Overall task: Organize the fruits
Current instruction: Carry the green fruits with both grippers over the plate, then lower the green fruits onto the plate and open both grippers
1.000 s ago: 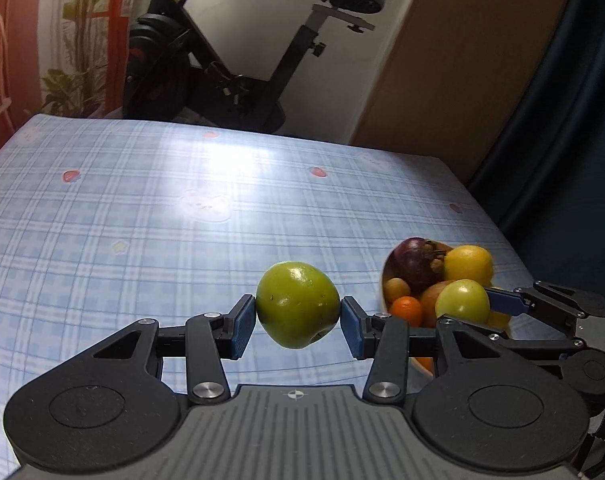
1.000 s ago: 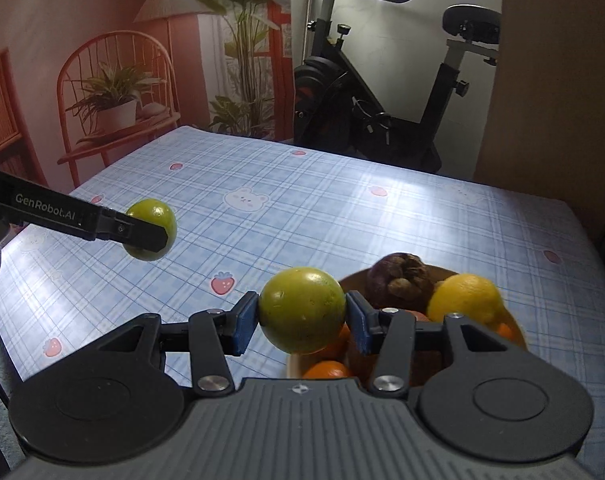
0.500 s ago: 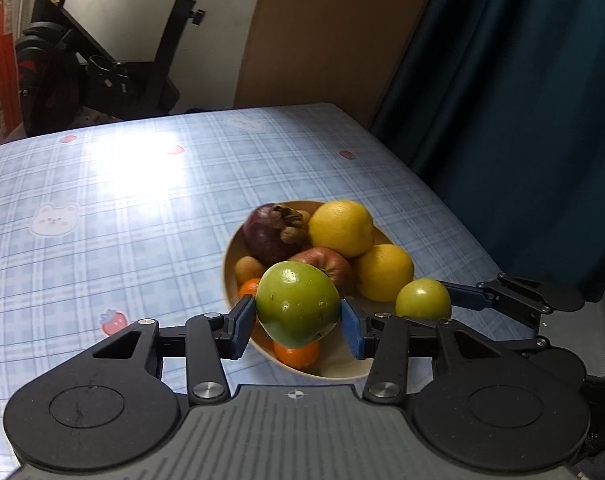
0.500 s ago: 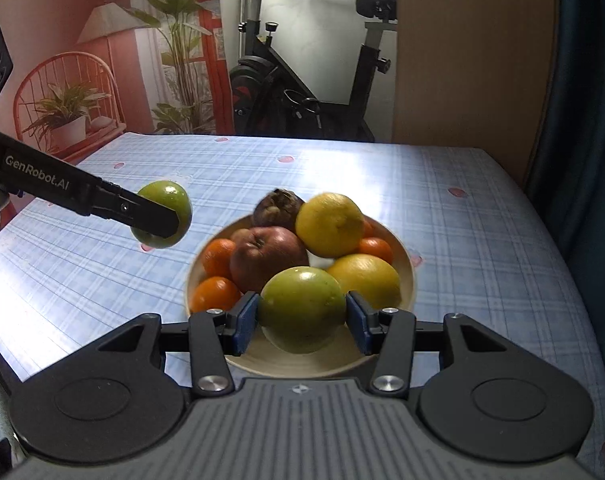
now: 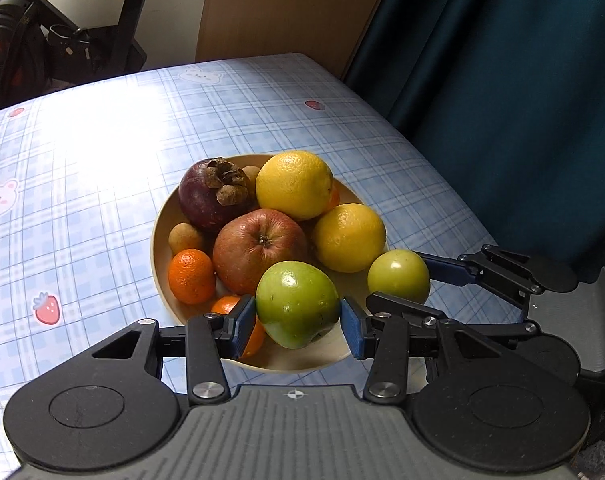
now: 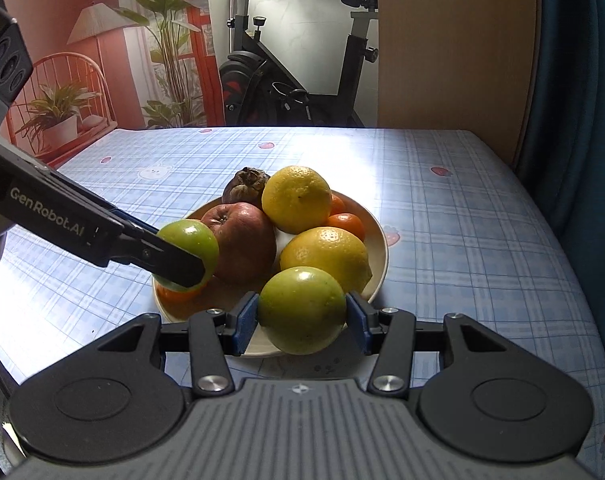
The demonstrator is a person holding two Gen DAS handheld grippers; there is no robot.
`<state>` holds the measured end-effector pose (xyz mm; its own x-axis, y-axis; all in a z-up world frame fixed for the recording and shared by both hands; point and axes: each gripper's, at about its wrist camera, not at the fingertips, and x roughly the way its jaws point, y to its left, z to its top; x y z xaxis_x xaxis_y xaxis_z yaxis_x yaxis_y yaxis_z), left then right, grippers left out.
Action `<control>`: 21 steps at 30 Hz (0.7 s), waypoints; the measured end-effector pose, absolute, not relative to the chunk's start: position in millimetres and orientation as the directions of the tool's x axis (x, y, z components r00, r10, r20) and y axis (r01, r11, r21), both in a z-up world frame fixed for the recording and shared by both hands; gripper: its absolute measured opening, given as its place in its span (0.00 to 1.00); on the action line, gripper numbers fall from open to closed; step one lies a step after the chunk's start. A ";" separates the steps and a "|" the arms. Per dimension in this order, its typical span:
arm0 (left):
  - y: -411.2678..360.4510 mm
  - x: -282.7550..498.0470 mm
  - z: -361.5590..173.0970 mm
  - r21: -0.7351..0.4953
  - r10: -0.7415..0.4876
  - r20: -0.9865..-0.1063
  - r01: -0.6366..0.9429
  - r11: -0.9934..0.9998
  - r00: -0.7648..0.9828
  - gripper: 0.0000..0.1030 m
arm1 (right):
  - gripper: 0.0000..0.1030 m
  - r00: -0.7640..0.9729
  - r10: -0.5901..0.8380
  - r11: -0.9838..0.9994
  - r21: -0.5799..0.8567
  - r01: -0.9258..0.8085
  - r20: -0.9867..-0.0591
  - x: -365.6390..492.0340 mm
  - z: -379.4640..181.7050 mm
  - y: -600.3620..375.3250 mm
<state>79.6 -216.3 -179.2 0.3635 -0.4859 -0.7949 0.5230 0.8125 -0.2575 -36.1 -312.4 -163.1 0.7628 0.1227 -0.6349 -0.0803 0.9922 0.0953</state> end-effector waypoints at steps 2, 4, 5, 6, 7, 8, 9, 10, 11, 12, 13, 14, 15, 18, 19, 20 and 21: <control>-217.1 80.8 -179.8 -0.263 -0.487 -0.795 0.518 0.814 0.361 0.47 | 0.49 0.760 0.128 0.992 0.097 -0.085 -0.637 -35.5 -164.5 -312.3; -216.6 81.9 -179.3 -0.266 -0.487 -0.796 0.514 0.815 0.361 0.47 | 0.49 0.758 0.135 0.991 0.103 -0.089 -0.639 -34.6 -165.7 -311.8; -215.5 81.1 -178.1 -0.267 -0.486 -0.796 0.512 0.817 0.361 0.47 | 0.49 0.757 0.137 0.990 0.105 -0.090 -0.640 -34.2 -166.1 -311.4; -214.6 81.2 -177.9 -0.268 -0.485 -0.796 0.510 0.818 0.361 0.47 | 0.49 0.756 0.137 0.990 0.105 -0.091 -0.640 -33.3 -166.7 -310.7; -214.3 81.5 -178.6 -0.269 -0.485 -0.797 0.508 0.819 0.360 0.47 | 0.49 0.756 0.137 0.990 0.106 -0.090 -0.640 -32.5 -167.0 -311.1; -212.7 80.9 -177.1 -0.270 -0.485 -0.798 0.506 0.819 0.359 0.47 | 0.49 0.755 0.138 0.990 0.109 -0.088 -0.641 -31.3 -167.3 -312.4; -212.7 81.1 -177.6 -0.270 -0.485 -0.798 0.506 0.819 0.358 0.47 | 0.49 0.754 0.139 0.990 0.112 -0.087 -0.642 -30.6 -167.7 -313.0; -212.8 81.1 -177.9 -0.271 -0.484 -0.799 0.505 0.819 0.357 0.47 | 0.49 0.753 0.139 0.990 0.115 -0.085 -0.643 -29.9 -168.1 -313.4; -211.0 79.4 -175.9 -0.273 -0.485 -0.799 0.505 0.819 0.356 0.47 | 0.49 0.752 0.141 0.989 0.117 -0.085 -0.643 -29.4 -168.2 -313.8; -210.9 79.2 -175.9 -0.274 -0.486 -0.799 0.506 0.818 0.354 0.47 | 0.49 0.751 0.141 0.989 0.117 -0.085 -0.645 -28.6 -168.5 -314.1; -210.9 79.2 -176.2 -0.275 -0.487 -0.799 0.506 0.818 0.353 0.47 | 0.49 0.750 0.140 0.990 0.116 -0.085 -0.646 -28.3 -168.8 -315.0; -210.5 79.5 -176.2 -0.277 -0.487 -0.799 0.504 0.818 0.352 0.47 | 0.49 0.750 0.138 0.990 0.116 -0.083 -0.647 -28.1 -168.7 -315.0; -210.2 80.0 -176.7 -0.278 -0.488 -0.799 0.503 0.818 0.351 0.47 | 0.50 0.749 0.138 0.990 0.115 -0.082 -0.648 -28.1 -168.5 -315.1; -210.7 81.8 -178.5 -0.281 -0.486 -0.801 0.498 0.820 0.349 0.47 | 0.51 0.750 0.131 0.991 0.108 -0.080 -0.648 -28.6 -166.9 -314.8; -210.8 82.2 -178.9 -0.282 -0.486 -0.801 0.497 0.821 0.348 0.47 | 0.53 0.751 0.129 0.991 0.106 -0.079 -0.647 -29.4 -166.1 -314.4; -211.2 82.4 -179.3 -0.283 -0.487 -0.802 0.496 0.821 0.347 0.47 | 0.55 0.753 0.125 0.992 0.103 -0.076 -0.646 -30.5 -165.4 -313.9; -211.3 82.4 -179.3 -0.284 -0.487 -0.802 0.496 0.821 0.347 0.47 | 0.56 0.755 0.124 0.992 0.102 -0.075 -0.644 -31.9 -164.8 -313.6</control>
